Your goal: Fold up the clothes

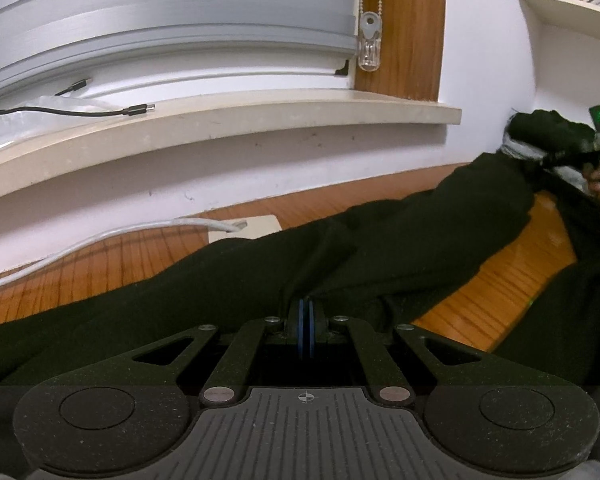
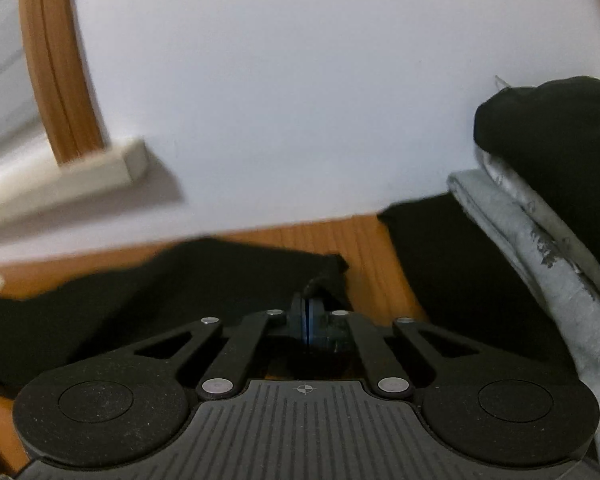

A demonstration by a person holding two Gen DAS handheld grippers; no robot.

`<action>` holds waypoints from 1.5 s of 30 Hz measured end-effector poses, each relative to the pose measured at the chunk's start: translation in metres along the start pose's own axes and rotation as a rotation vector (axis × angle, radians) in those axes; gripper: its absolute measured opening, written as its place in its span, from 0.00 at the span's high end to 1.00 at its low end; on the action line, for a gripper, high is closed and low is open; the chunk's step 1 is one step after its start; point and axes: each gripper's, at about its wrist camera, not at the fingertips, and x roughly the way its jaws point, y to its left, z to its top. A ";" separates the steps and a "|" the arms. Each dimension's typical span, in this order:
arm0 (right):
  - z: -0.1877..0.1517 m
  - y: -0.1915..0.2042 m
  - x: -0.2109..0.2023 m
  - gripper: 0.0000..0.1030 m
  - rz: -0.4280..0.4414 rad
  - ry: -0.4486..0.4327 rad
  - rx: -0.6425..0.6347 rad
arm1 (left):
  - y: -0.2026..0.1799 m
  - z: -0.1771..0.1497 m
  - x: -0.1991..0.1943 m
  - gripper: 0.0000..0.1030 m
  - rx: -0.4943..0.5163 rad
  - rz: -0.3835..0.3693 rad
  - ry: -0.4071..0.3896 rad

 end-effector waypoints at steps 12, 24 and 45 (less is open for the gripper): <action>0.062 0.010 0.051 0.90 -0.300 -0.077 0.062 | 0.003 0.028 -0.035 0.97 -0.036 -0.008 -0.118; -0.002 0.014 0.025 0.61 -0.166 0.028 0.095 | 0.024 0.007 0.008 0.97 -0.087 0.000 -0.026; -0.025 0.104 0.030 0.96 0.002 0.062 -0.038 | 0.001 0.005 -0.017 0.98 0.003 0.004 -0.065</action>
